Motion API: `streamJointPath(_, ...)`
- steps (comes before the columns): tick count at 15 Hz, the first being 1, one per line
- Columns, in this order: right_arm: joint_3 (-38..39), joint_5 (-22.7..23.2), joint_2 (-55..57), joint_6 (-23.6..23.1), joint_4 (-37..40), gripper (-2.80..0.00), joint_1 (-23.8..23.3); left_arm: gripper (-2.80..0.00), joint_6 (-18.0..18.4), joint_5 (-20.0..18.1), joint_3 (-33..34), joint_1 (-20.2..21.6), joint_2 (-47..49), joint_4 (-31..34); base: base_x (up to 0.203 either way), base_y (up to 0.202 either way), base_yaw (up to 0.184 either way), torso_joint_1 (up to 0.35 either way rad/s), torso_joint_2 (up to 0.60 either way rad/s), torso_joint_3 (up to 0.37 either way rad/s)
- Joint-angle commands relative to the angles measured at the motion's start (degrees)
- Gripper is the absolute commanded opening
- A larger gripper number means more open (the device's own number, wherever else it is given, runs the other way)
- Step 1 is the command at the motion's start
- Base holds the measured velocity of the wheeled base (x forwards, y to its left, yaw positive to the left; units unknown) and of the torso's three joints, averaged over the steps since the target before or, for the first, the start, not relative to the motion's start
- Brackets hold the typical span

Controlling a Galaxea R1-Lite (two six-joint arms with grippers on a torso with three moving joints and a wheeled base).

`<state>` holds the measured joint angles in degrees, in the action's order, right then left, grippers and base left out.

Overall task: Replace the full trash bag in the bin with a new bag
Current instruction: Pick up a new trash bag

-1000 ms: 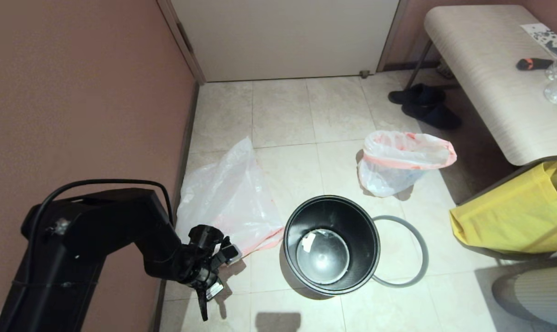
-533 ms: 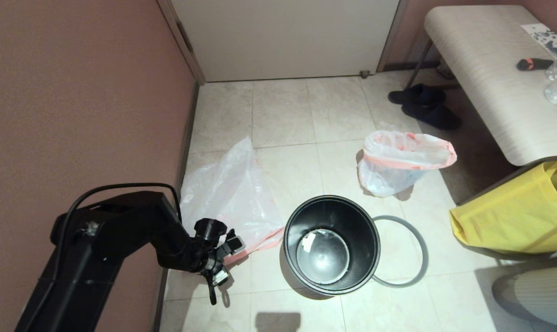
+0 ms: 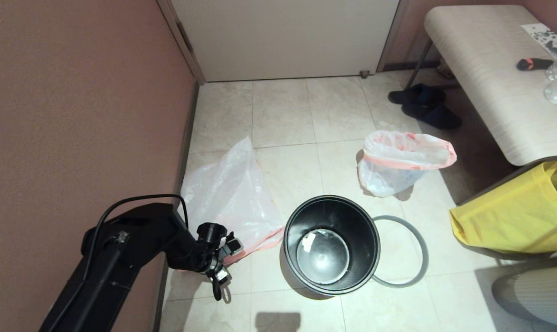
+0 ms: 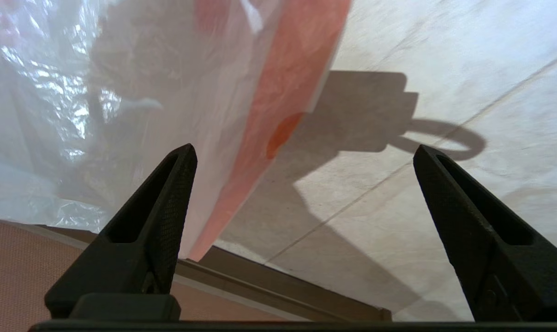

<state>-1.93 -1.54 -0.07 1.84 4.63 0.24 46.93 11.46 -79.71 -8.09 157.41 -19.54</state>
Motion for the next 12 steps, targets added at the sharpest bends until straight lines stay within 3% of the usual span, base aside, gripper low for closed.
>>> streamJointPath(1,-0.01,-0.02,0.13,0.00,0.03,-2.80,0.02,0.00,0.35,0.14,-1.66,0.39,1.43,0.19,0.000,0.000,0.000,0.000,0.00,0.000)
streamJointPath(4,-0.01,0.04,0.07,0.00,0.03,-2.80,0.02,0.00,0.44,0.14,-4.74,0.42,3.16,0.39,0.000,0.000,0.000,0.000,0.00,0.000)
streamJointPath(5,-0.01,0.01,0.11,0.00,0.03,-2.80,0.02,-2.80,0.38,0.17,-5.82,0.42,3.43,0.38,0.000,0.000,0.000,0.000,0.00,0.000)
streamJointPath(12,-0.01,-0.03,0.08,0.00,0.03,-2.80,0.02,-2.80,0.17,1.02,-9.76,2.63,6.33,0.38,0.000,0.000,0.000,0.000,0.00,0.000)
